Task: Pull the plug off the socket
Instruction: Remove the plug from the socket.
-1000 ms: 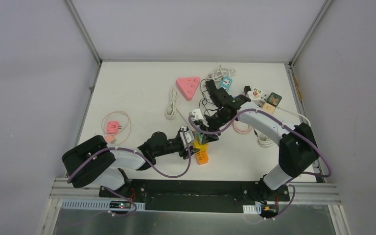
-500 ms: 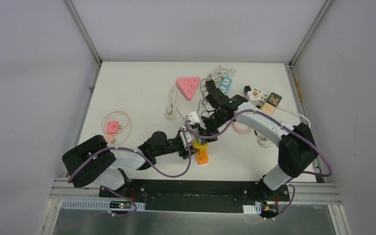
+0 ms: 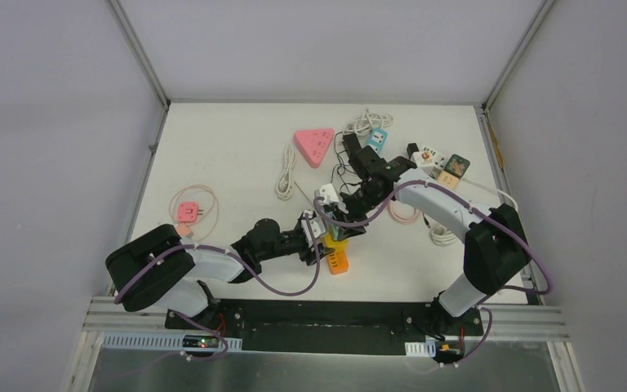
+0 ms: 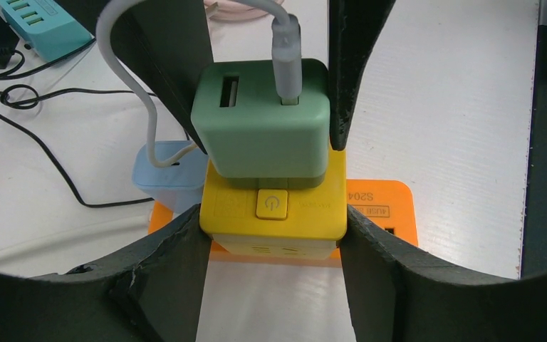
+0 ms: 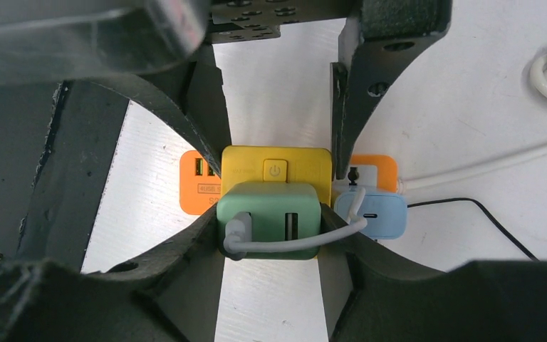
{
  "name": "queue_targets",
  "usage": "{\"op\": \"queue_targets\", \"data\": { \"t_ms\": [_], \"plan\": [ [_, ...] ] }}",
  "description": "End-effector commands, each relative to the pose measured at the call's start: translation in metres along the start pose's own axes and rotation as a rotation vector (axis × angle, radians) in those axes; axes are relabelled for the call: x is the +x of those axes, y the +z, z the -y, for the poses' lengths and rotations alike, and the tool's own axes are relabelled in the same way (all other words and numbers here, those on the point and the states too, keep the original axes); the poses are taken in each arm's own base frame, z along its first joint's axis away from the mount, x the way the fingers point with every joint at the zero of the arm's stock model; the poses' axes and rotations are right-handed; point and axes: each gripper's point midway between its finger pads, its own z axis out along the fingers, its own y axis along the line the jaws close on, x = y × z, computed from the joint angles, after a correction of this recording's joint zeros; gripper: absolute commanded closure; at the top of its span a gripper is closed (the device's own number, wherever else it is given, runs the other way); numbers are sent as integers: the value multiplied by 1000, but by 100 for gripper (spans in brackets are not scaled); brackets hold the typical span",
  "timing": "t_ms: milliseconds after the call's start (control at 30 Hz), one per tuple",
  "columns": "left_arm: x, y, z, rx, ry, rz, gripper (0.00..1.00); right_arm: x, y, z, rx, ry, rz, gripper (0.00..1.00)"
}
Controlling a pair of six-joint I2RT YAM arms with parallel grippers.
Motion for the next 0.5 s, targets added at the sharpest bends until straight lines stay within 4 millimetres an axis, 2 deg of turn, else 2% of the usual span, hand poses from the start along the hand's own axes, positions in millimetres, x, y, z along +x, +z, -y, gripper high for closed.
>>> {"op": "queue_targets", "data": {
  "t_ms": [0,100,200,333,467],
  "plan": [
    [12,2,-3,-5,14,-45,100,-25,16,-40,-164,28,65,100],
    [12,2,-2,-5,13,-45,100,-31,24,-47,-201,17,58,100],
    [12,1,-3,-8,13,-48,100,-26,25,-46,-197,12,36,100],
    [13,1,-3,-7,18,-51,100,-16,13,-34,-150,48,41,100],
    [14,1,-3,-7,23,-54,100,-11,0,-31,-135,74,74,100]
  ]
}}
